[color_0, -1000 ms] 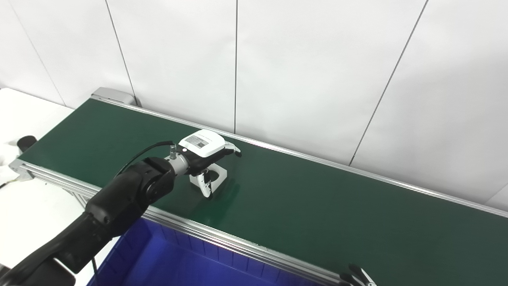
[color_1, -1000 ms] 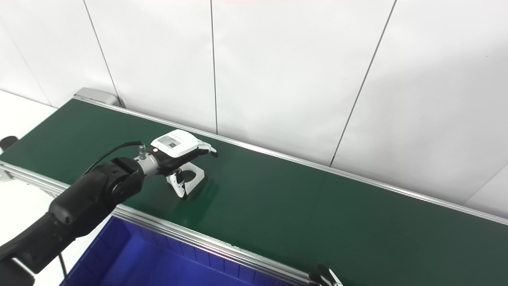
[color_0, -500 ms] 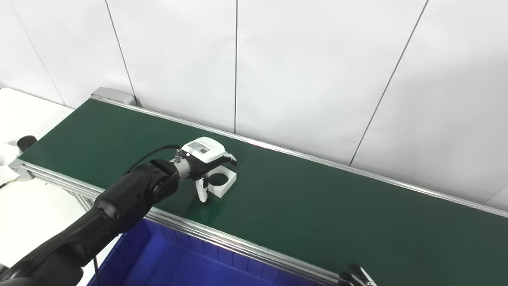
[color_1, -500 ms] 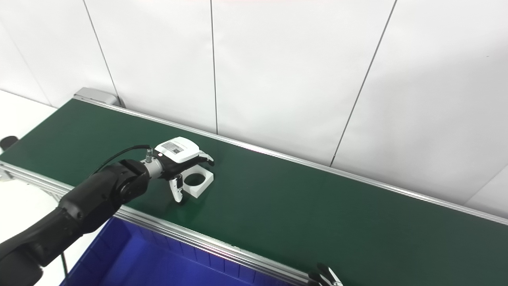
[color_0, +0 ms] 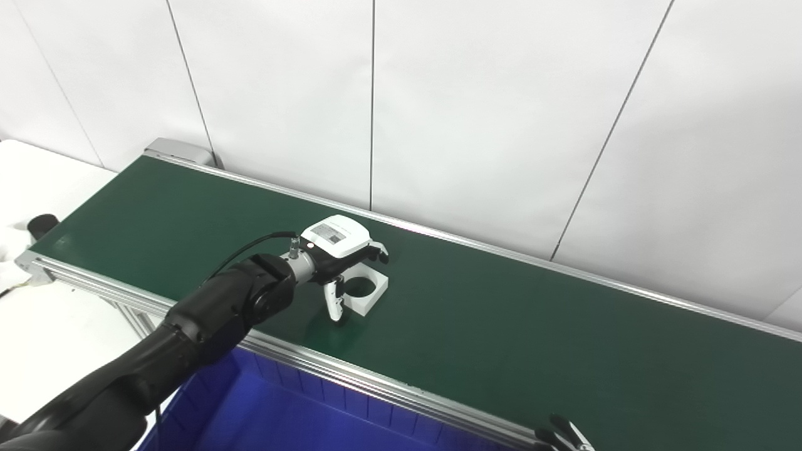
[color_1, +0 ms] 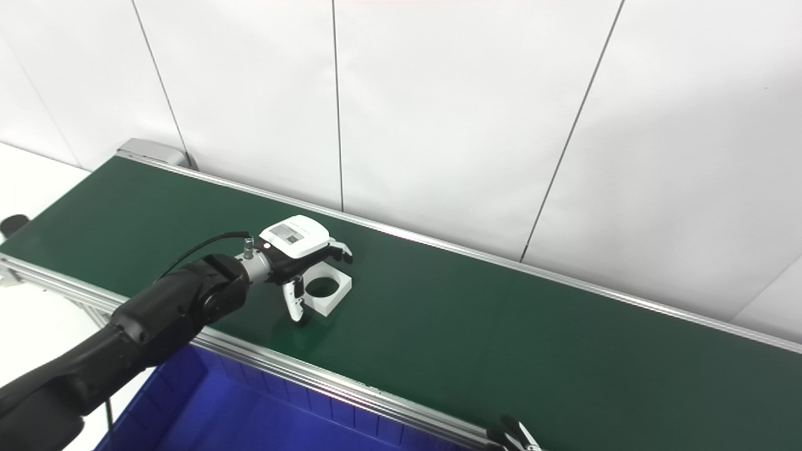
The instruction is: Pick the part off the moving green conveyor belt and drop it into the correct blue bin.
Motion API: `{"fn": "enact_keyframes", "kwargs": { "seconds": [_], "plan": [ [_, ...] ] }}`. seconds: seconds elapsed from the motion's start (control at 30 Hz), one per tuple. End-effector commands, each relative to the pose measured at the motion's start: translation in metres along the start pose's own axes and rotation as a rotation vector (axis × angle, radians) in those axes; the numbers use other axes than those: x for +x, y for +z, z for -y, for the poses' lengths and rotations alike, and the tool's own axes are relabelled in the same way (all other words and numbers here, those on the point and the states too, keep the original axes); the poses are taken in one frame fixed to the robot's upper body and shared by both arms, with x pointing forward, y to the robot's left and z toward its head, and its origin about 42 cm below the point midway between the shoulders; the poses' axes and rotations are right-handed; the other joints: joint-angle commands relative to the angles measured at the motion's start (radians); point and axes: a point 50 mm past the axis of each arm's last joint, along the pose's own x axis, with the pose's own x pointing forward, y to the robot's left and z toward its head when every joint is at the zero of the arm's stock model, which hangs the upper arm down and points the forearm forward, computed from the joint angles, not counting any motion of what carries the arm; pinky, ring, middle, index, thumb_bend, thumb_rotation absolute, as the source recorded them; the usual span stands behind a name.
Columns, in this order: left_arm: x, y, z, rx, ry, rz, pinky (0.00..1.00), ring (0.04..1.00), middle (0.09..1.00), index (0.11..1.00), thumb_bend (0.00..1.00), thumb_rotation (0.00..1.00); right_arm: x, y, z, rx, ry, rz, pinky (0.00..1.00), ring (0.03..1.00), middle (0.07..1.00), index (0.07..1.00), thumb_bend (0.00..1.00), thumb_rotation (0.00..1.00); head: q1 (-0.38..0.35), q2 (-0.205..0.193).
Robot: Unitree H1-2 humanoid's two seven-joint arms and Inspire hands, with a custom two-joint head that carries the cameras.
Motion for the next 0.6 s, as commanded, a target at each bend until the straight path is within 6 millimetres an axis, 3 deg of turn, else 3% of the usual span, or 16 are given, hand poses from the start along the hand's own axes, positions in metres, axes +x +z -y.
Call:
{"fn": "enact_keyframes", "kwargs": {
  "seconds": [0.0,0.1,0.57],
  "plan": [
    [-0.003,-0.009,0.006,0.024,-0.005,-0.012,0.74,0.643,0.538,0.562,0.60,0.00,0.001,0.011,0.001,0.001,-0.008,0.079,0.71,0.783,0.813,0.894,0.57,0.56,-0.001,0.001],
    [-0.002,-0.008,0.003,0.013,-0.005,-0.010,0.74,0.623,0.484,0.521,0.53,0.00,0.001,0.011,0.000,0.009,-0.009,0.083,0.72,0.785,0.815,0.895,0.57,0.56,0.002,0.002],
    [-0.007,-0.003,-0.009,0.001,0.013,0.008,0.70,0.601,0.478,0.512,0.52,0.00,0.001,0.010,0.001,0.006,-0.008,0.083,0.72,0.789,0.816,0.896,0.57,0.56,-0.001,0.005]
  ]
}}
